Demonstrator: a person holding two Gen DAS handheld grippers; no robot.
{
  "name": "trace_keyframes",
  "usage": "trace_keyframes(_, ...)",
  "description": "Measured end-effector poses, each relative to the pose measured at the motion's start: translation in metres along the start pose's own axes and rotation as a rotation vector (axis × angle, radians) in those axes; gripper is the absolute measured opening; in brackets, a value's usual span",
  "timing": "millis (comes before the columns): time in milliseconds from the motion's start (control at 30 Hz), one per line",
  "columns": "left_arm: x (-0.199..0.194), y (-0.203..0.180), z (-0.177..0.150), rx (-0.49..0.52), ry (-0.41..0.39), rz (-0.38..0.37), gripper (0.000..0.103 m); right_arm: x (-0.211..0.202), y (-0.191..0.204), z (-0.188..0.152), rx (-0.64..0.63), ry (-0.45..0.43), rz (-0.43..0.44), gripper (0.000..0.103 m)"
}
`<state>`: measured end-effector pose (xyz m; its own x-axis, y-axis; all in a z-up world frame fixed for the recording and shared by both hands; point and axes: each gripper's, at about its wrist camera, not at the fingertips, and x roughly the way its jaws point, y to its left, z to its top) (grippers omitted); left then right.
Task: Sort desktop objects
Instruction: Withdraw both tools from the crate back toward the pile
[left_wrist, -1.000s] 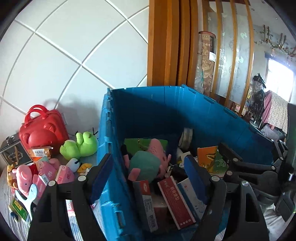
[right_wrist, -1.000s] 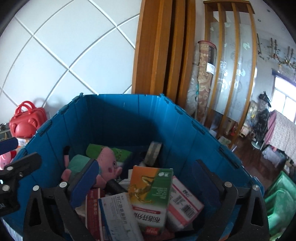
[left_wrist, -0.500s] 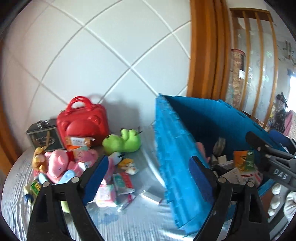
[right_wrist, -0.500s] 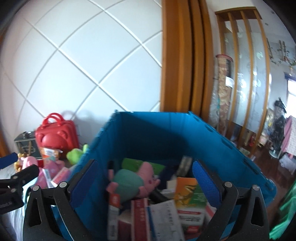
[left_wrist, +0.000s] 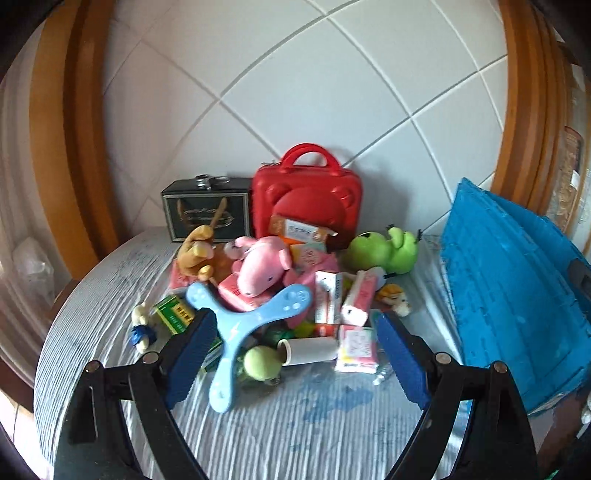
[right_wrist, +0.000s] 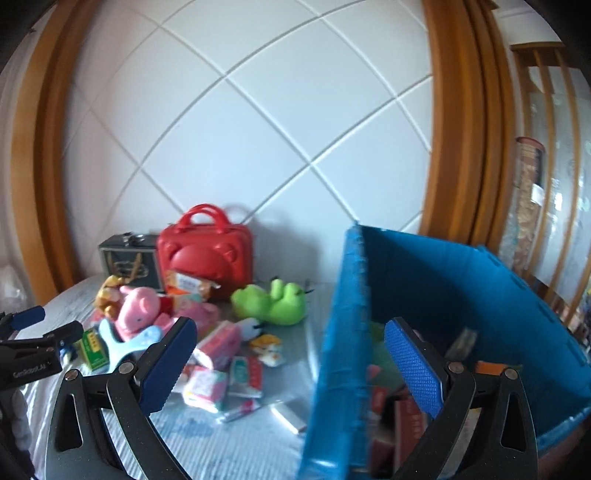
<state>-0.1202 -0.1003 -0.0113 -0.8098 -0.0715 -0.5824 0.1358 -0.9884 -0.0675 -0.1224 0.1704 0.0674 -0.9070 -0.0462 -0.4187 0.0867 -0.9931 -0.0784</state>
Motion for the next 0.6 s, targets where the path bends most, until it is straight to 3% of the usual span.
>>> trace_keyframes(300, 0.054, 0.130, -0.047, -0.126, 0.188, 0.204, 0.089, 0.067, 0.064, -0.042, -0.017, 0.186, 0.103, 0.103)
trace_keyframes(600, 0.129, 0.245, -0.082, -0.218, 0.374, 0.341, 0.089, 0.146, 0.072, -0.099, 0.017, 0.447, 0.084, 0.103)
